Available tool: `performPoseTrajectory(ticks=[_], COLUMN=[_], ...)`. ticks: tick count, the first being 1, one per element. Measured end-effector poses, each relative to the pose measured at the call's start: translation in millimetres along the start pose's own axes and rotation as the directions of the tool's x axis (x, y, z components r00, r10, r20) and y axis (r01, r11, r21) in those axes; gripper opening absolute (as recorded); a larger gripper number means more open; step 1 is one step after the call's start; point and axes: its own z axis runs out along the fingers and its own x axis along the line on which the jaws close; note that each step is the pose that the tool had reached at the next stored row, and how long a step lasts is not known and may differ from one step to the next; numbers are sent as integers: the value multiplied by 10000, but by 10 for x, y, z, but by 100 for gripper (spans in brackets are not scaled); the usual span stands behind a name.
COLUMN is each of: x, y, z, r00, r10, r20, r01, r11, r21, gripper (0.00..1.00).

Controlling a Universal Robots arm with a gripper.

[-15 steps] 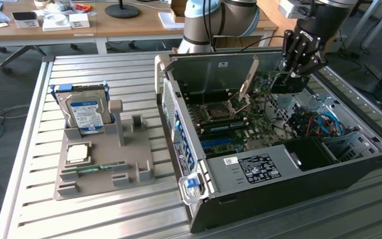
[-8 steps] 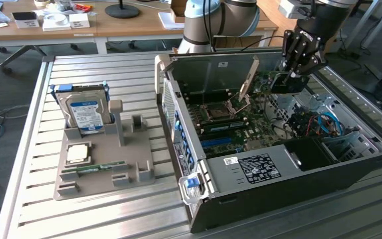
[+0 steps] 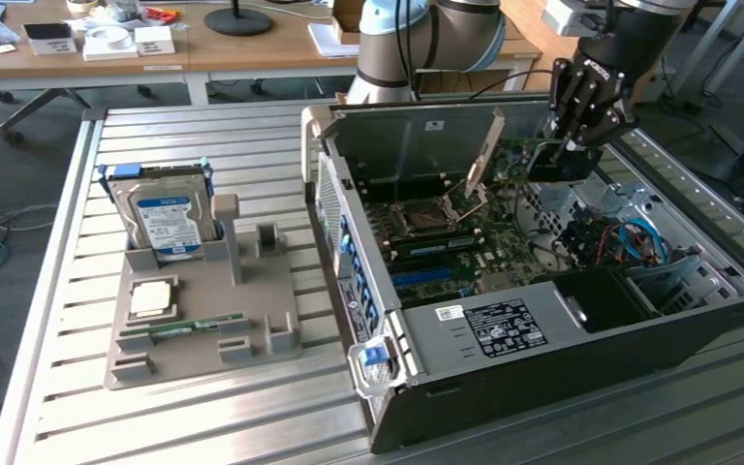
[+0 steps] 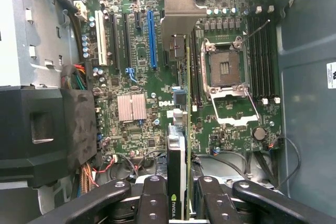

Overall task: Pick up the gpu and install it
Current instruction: 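Insert the gpu into the slot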

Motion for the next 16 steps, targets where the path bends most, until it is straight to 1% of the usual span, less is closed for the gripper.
performPoseTrajectory(ticks=[5, 9, 16], x=[0, 0, 0], y=[0, 0, 1], z=[0, 8, 10], r00=[10000, 9999, 9999], r10=[-62, -142, -171], r20=[-2, -2, -2], r01=[62, 142, 171], r11=[10000, 9999, 9998], r21=[-1, 50, 55], gripper=[27, 27, 27])
